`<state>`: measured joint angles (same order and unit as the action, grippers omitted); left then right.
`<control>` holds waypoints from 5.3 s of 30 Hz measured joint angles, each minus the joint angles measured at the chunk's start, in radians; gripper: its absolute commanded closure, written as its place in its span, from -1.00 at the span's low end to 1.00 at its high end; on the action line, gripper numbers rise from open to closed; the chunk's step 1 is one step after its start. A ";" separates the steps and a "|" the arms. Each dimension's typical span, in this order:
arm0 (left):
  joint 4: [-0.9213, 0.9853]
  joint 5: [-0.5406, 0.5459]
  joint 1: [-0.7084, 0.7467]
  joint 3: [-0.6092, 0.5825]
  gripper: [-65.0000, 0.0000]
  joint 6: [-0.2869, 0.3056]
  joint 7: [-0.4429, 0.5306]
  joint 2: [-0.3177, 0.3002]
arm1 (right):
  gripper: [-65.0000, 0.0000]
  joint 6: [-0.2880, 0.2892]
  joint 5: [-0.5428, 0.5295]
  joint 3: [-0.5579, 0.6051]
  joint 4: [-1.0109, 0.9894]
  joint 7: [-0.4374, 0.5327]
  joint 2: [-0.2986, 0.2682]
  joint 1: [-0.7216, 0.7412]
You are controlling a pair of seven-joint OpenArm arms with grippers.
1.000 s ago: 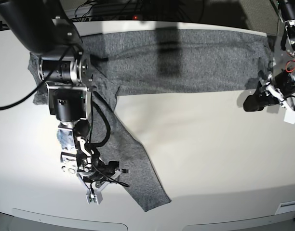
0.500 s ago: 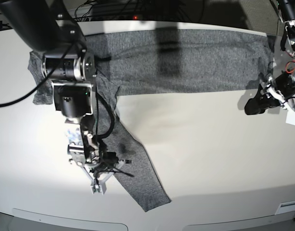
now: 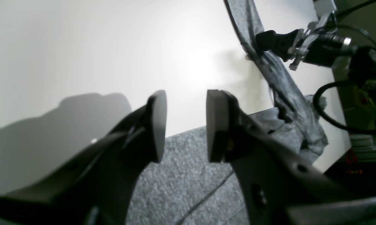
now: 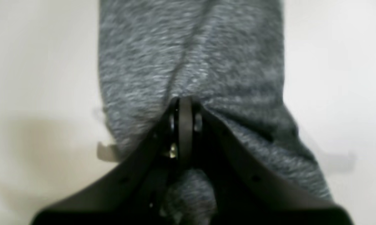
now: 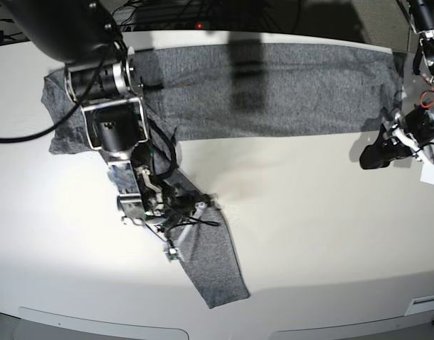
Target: Fold the T-shirt properly
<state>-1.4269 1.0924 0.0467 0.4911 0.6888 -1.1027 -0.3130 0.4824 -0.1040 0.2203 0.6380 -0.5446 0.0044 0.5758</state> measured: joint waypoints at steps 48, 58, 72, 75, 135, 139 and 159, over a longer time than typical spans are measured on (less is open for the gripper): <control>0.002 -0.268 -0.269 -0.246 0.36 -0.002 0.241 0.054 | -0.08 -0.104 -0.081 -0.234 1.005 -0.286 -0.082 -0.337; 0.014 -0.769 -0.428 -0.761 0.36 0.008 0.517 0.106 | -0.08 -0.039 -0.164 -0.488 1.061 -0.407 -0.113 -0.341; 0.652 -0.761 -0.623 -0.903 0.36 -0.159 0.595 0.269 | -0.08 0.012 -0.266 -0.548 1.061 -0.468 -0.179 -0.343; 0.723 -0.813 -0.634 -0.903 0.36 -0.161 0.595 0.280 | -0.08 0.013 -0.266 -0.547 1.061 -0.467 -0.179 -0.342; 0.739 -0.019 -0.399 -0.646 0.36 -0.077 0.151 -0.145 | -0.08 0.013 -0.291 -0.547 1.061 -0.467 -0.179 -0.341; 0.709 -0.032 -0.401 -0.650 0.36 -0.079 0.145 -0.127 | -0.08 0.013 -0.291 -0.547 1.061 -0.467 -0.179 -0.341; 0.420 -0.389 -0.378 -0.670 0.36 -0.223 0.129 -0.254 | -0.08 0.013 -0.288 -0.547 1.061 -0.479 -0.179 -0.341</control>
<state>-1.0069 0.7033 -0.3309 -0.1787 0.4656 -0.9733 -0.5671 0.4953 -0.3920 -0.3267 1.6989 -1.0233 -0.1745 0.2352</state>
